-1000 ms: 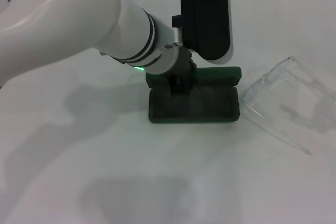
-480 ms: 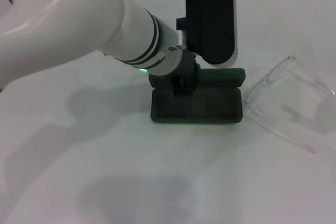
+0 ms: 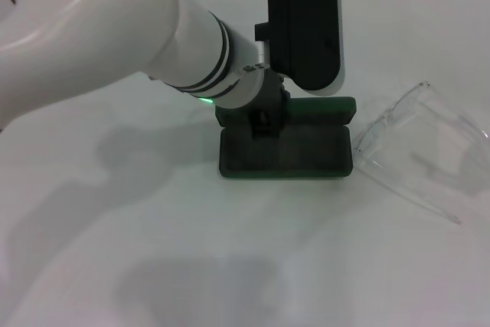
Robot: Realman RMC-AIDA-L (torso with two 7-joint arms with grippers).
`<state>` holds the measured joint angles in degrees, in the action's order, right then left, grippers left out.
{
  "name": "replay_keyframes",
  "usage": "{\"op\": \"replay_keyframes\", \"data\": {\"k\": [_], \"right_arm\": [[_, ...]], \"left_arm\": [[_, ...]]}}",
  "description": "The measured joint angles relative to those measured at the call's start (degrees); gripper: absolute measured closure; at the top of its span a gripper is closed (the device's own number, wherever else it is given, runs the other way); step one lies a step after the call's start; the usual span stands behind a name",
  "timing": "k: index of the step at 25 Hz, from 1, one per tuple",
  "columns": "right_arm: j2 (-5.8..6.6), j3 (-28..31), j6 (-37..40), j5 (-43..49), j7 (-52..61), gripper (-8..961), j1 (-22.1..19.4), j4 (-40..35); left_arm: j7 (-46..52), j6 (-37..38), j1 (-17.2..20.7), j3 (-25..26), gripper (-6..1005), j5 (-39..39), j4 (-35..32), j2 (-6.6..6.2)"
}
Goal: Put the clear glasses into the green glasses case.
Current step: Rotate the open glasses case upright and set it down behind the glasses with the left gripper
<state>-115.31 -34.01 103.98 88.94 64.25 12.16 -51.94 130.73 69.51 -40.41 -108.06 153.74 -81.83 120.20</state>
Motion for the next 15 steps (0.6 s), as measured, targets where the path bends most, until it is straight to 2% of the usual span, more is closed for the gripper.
{"op": "replay_keyframes", "data": {"k": [15], "right_arm": [[0.0, 0.0, 0.0, 0.0, 0.0, 94, 0.1, 0.0]], "left_arm": [[0.4, -0.8, 0.5, 0.3, 768, -0.3, 0.0, -0.07]]}}
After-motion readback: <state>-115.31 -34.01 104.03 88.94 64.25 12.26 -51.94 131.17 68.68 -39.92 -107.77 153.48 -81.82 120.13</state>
